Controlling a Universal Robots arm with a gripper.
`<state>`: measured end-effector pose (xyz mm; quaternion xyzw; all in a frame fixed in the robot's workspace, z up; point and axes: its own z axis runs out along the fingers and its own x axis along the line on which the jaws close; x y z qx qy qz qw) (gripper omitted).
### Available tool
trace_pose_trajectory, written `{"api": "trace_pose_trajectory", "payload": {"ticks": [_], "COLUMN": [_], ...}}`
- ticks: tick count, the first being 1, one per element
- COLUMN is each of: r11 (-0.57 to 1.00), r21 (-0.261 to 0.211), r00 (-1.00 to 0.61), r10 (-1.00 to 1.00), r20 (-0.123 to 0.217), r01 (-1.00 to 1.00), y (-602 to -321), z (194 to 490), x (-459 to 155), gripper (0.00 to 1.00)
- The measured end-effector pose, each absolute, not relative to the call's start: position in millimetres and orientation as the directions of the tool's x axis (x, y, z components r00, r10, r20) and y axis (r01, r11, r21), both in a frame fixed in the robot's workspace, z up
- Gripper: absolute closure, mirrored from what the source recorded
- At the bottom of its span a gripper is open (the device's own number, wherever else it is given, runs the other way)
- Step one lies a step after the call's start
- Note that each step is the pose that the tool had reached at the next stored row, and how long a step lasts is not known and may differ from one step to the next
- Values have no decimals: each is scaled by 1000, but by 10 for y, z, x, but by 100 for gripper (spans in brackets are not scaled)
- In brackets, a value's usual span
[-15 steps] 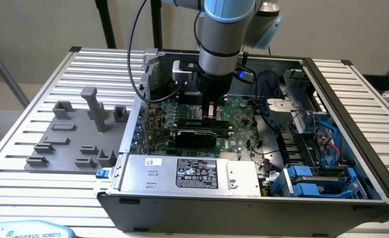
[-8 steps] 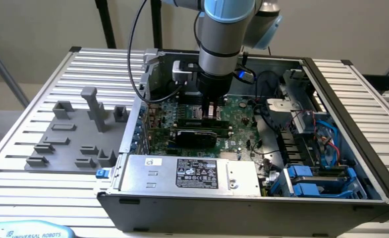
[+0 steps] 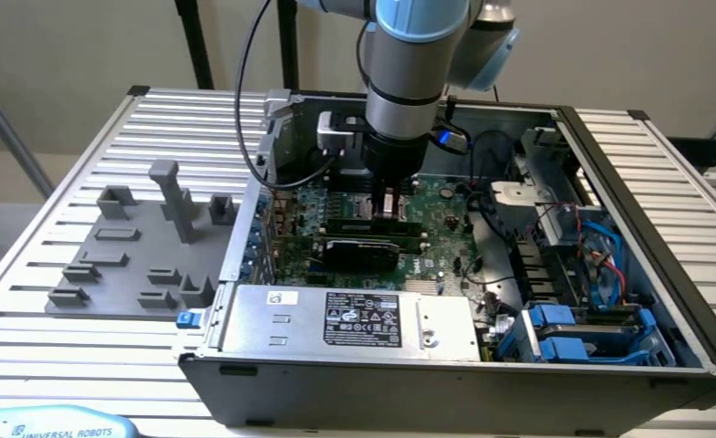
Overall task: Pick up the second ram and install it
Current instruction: 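Insert the second ram into the second slot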
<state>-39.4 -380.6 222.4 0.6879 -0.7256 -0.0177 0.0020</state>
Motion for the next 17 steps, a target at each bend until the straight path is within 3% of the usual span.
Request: {"api": "trace_pose_trajectory", "payload": {"ticks": [17], "r11": [53], "r21": [29], "r00": [-54], "r10": [-998], "r20": [-21], "r01": [-998], "y": [-3801], "z": [2195], "x": [-394], "gripper": [87]}}
